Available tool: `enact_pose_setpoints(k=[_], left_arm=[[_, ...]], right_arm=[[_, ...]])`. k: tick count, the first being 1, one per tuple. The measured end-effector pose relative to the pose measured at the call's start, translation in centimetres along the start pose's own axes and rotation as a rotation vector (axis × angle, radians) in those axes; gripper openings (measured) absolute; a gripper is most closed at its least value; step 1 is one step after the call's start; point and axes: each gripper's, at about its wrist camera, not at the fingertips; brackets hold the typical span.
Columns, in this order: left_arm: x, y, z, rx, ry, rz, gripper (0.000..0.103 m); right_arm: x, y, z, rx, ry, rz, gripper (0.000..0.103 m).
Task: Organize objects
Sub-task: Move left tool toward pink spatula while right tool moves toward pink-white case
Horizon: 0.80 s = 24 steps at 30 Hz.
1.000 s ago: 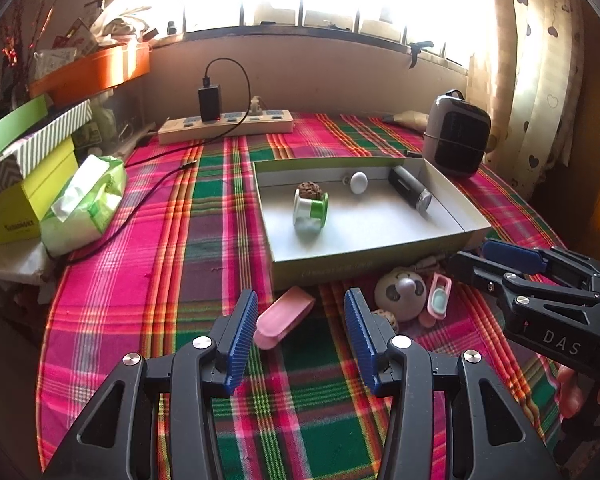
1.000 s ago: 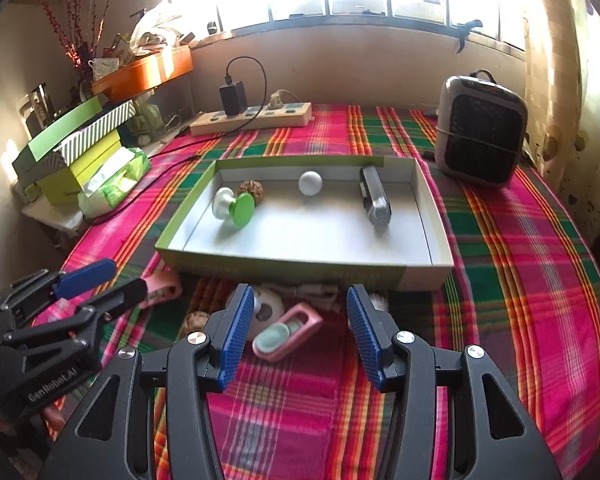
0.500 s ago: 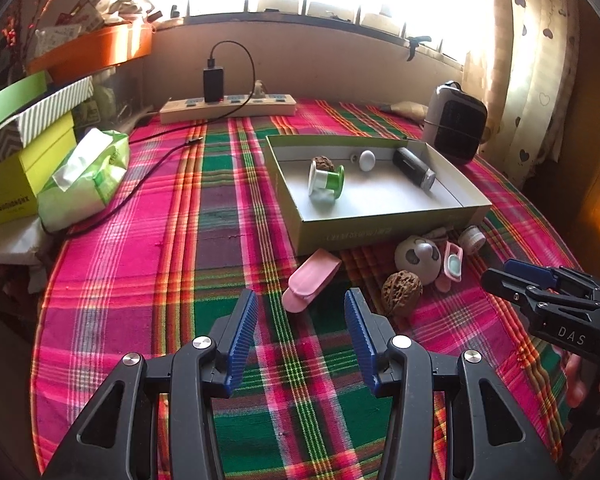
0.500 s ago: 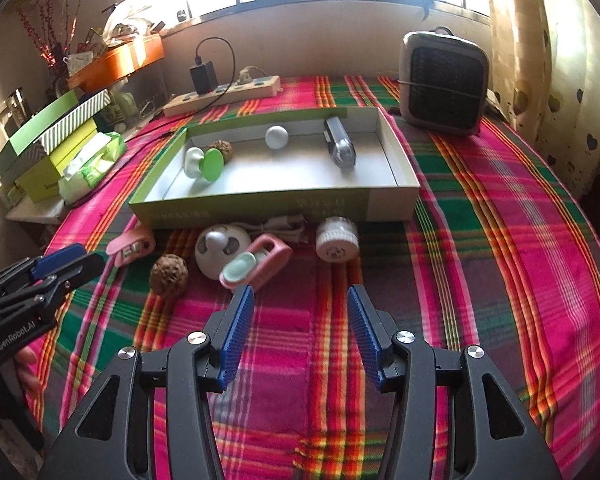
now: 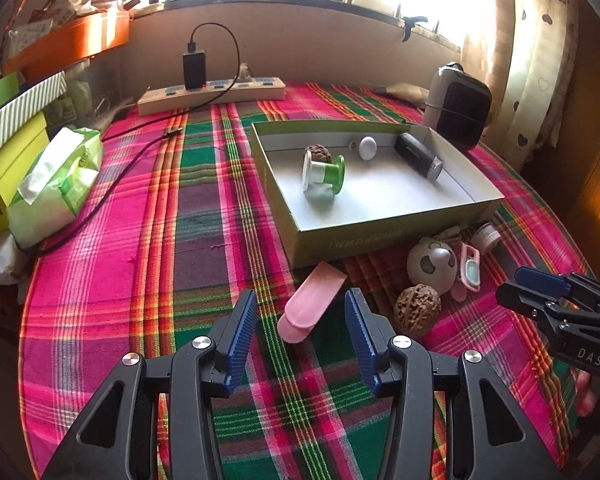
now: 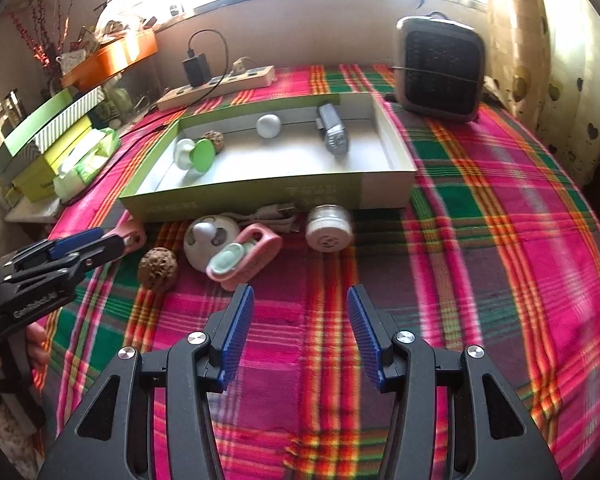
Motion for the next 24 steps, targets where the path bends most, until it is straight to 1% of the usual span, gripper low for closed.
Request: enact_pose_setpoints(k=[4, 7, 9, 16, 17, 20, 24], left_arm=[[0.0, 0.2, -0.4, -0.011, 0.011, 0.005, 0.044], [-0.2, 0.2, -1.0, -0.031, 0.027, 0.008, 0.044], [-0.2, 0.3, -1.2, -0.03, 0.029, 0.012, 0.044], [-0.2, 0.7, -1.5, -0.034, 0.04, 0.016, 0.044], [-0.2, 0.8, -1.5, -0.035, 0.042, 0.015, 0.044], [-0.1, 0.8, -1.6, -0.036, 0.046, 0.013, 0.044], [0.0, 0.8, -1.7, -0.037, 0.052, 0.005, 0.044]], right_arm=[[-0.7, 0.6, -0.3, 0.006, 0.046, 0.021, 0.05], [-1.2, 1.2, -0.4, 0.028, 0.082, 0.025, 0.05], [-1.8, 1.5, -0.8, 0.02, 0.093, 0.046, 0.05], [-2.7, 2.4, -2.2, -0.01, 0.062, 0.084, 0.05], [-2.6, 2.4, -2.4, -0.021, 0.046, 0.086, 0.05], [-2.0, 2.3, -2.5, -0.031, 0.045, 0.08, 0.05], [-0.7, 1.9, -2.3, -0.037, 0.014, 0.065, 0.05]])
Point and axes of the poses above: each gripper's, at about its wrist camera, not at the fingertips, and z roughly against the way its jaws point, x to its right, y to its top, and after that the axes turned 6 degrees about -x, right-handed
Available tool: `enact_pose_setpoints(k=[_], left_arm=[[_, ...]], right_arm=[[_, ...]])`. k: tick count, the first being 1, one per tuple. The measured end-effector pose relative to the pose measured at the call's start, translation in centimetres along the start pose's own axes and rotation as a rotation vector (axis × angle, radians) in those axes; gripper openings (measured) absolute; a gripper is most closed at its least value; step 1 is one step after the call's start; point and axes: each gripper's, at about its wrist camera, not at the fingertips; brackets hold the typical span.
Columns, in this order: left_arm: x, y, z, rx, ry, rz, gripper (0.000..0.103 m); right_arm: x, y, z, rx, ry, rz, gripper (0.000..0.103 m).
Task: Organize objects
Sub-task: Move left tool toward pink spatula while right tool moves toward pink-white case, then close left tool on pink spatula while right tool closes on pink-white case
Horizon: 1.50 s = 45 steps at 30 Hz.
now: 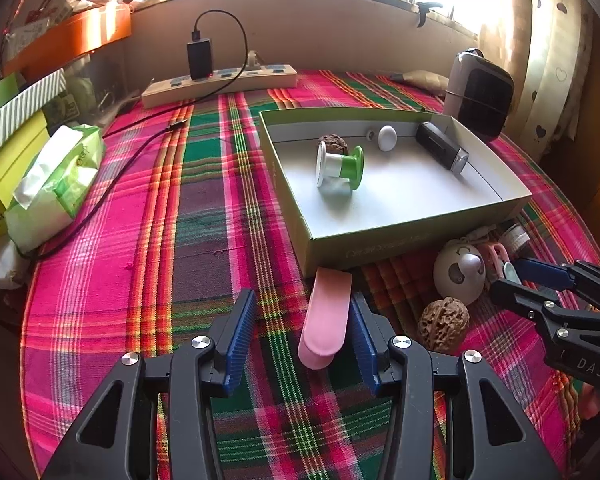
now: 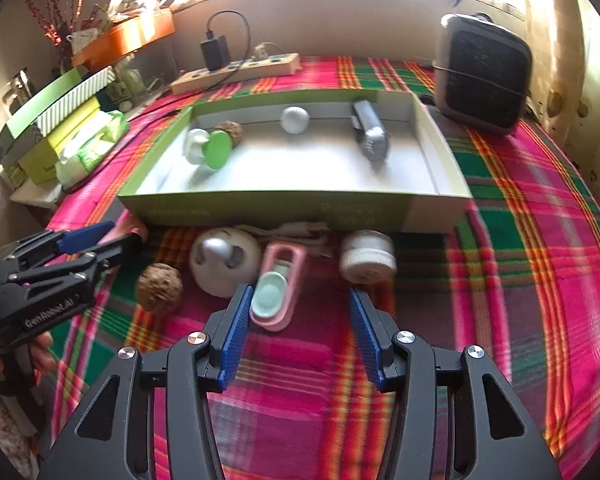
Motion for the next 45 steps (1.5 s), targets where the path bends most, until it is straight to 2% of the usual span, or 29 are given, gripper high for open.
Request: enact_pose_setpoints(k=[5, 24, 27, 31, 36, 39, 41, 45], left_arm=[[0.3, 0.1, -0.1, -0.005, 0.016, 0.006, 0.044], [0.7, 0.2, -0.2, 0.002, 0.059, 0.047, 0.044], [0.6, 0.3, -0.2, -0.002, 0.053, 0.063, 0.044], [0.5, 0.3, -0.2, 0.002, 0.05, 0.069, 0.044], [0.6, 0.4, -0.3, 0.007, 0.057, 0.059, 0.044], [0.7, 0.4, -0.3, 0.007, 0.063, 0.058, 0.044], [0.6, 0.4, -0.2, 0.008, 0.065, 0.065, 0.037], [0.5, 0.4, -0.2, 0.009, 0.067, 0.071, 0.032]], right_arm=[[0.9, -0.1, 0.2, 0.001, -0.002, -0.01, 0.05], [-0.8, 1.0, -0.7, 0.007, 0.027, 0.125, 0.05], [-1.1, 0.9, -0.6, 0.009, 0.043, 0.14, 0.038], [-1.3, 1.0, -0.7, 0.005, 0.04, 0.161, 0.033], [-1.3, 1.3, -1.0, 0.004, 0.046, 0.165, 0.033], [-1.5, 1.3, -1.0, 0.005, 0.043, 0.173, 0.023], [-1.4, 1.3, -1.0, 0.004, 0.045, 0.172, 0.02], [-1.3, 1.3, -1.0, 0.006, 0.047, 0.166, 0.019]])
Point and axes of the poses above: each gripper's, at about its wrist camera, not at the fingertips, and z roughly against the way its jaws point, x to its right, y to its top, and after that the axes turned 6 degrees about -x, right-handed
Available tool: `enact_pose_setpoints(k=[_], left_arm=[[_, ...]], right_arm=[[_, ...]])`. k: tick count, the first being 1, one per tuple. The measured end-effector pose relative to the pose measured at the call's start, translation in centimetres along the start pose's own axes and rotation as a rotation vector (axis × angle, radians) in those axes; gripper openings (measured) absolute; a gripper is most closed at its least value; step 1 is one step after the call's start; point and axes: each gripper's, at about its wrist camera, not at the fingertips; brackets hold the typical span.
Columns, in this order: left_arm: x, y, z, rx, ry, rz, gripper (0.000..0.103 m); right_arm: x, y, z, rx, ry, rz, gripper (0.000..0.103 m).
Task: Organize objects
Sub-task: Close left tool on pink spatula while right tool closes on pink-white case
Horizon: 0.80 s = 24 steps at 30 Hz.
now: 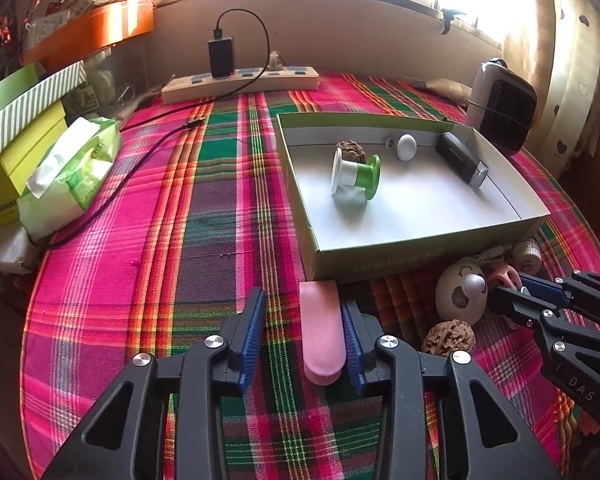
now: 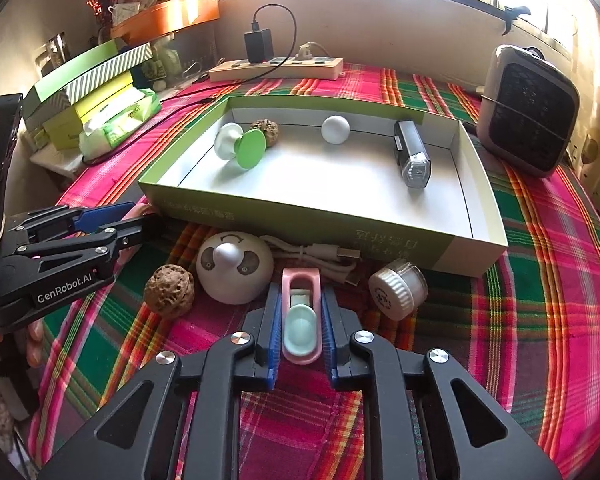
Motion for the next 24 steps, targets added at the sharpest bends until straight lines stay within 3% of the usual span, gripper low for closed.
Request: enact_pose_setpoints(k=[2, 13, 24], left_arm=[[-0.08, 0.0, 0.01, 0.0, 0.006, 0.004, 0.026], [-0.33, -0.04, 0.03, 0.003, 0.014, 0.019, 0.016], [-0.4, -0.13, 0.11, 0.003, 0.016, 0.02, 0.016]], right_arm=[[-0.04, -0.02, 0.01, 0.001, 0.0, 0.001, 0.018], [-0.02, -0.03, 0.05, 0.002, 0.005, 0.0, 0.018], [0.03, -0.02, 0.07, 0.002, 0.007, -0.001, 0.018]])
Point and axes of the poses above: each gripper's, at about its wrist camera, not at the fingertips, and z roughly against the way its jaws point, x to its right, y to its top, and after that the axes turned 6 degrees about -x, right-handed
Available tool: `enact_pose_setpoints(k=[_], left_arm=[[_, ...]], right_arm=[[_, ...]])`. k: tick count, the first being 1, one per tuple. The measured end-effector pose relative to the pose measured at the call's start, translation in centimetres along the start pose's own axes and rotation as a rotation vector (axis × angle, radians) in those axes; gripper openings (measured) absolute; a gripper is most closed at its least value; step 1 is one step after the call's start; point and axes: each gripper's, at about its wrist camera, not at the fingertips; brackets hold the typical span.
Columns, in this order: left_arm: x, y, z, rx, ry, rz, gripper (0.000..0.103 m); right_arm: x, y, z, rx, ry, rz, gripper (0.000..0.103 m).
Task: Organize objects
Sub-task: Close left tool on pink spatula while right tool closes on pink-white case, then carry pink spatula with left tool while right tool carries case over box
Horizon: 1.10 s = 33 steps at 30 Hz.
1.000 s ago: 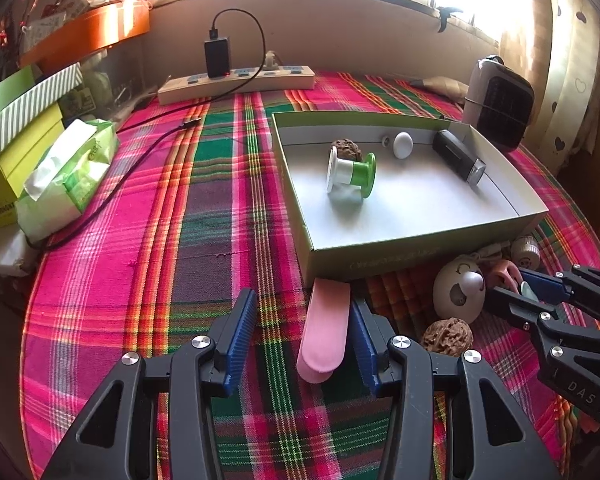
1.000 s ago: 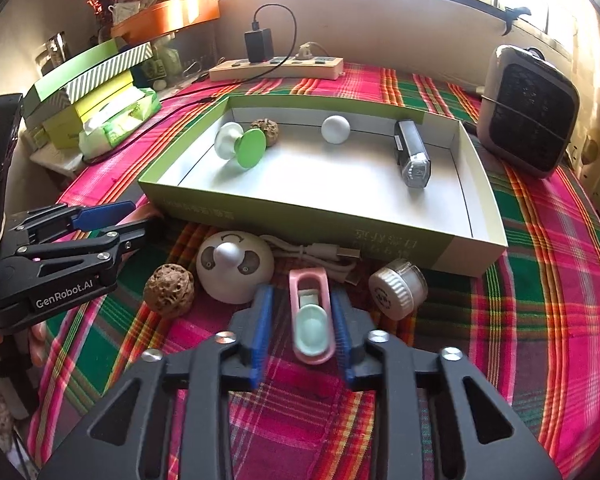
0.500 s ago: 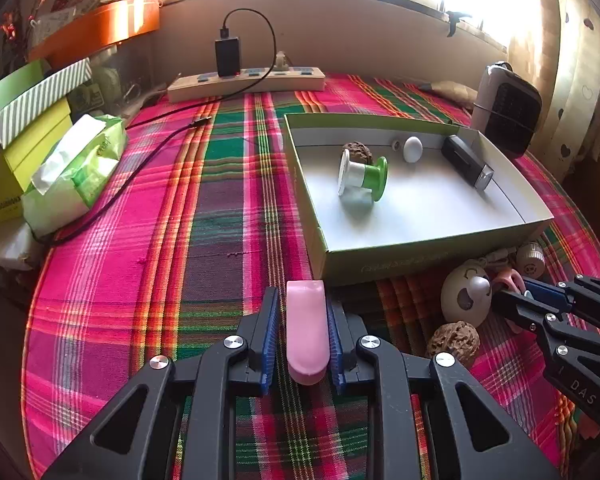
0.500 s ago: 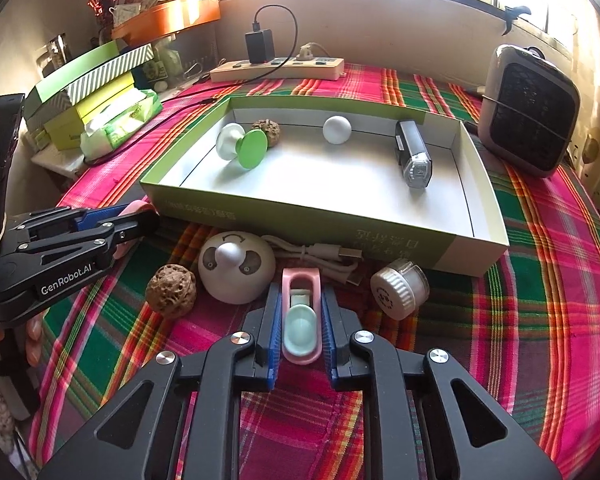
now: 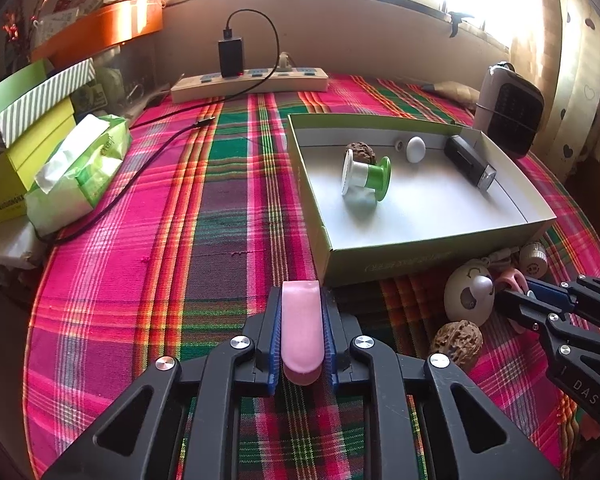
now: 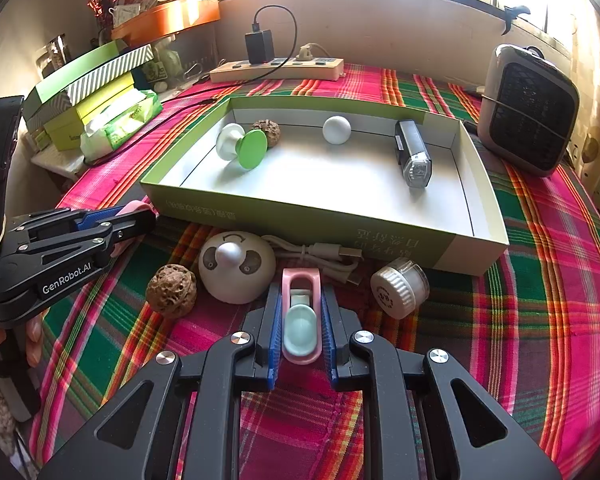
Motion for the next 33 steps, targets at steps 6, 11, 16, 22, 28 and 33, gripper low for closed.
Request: enact_pose_setpoints(k=[6, 11, 16, 22, 28, 33], left_arm=[[-0.2, -0.1, 0.1, -0.002, -0.001, 0.002, 0.016], [-0.1, -0.1, 0.1, -0.002, -0.001, 0.0, 0.016], [0.0, -0.1, 0.3, 0.004, -0.002, -0.002, 0.016], [0.1, -0.2, 0.8, 0.015, -0.004, -0.004, 0.016], [0.3, -0.3, 1.2, 0.023, -0.004, -0.006, 0.016], [0.4, -0.3, 1.7, 0.034, -0.01, -0.009, 0.016]], right_arm=[[0.0, 0.0, 0.0, 0.0, 0.003, -0.002, 0.018], [0.0, 0.0, 0.1, 0.004, 0.008, -0.004, 0.018], [-0.2, 0.0, 0.4, 0.012, 0.013, -0.004, 0.018], [-0.3, 0.1, 0.6, 0.019, 0.014, -0.005, 0.018], [-0.3, 0.0, 0.9, 0.025, 0.013, -0.008, 0.018], [-0.4, -0.1, 1.2, 0.032, 0.021, -0.014, 0.018]])
Point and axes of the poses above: each gripper's, at about its wrist camera, not at the fingertips, and z roughly against the way its jaws point, x to its right, y to its top, and after that the axes turned 6 degrees about -x, right-handed
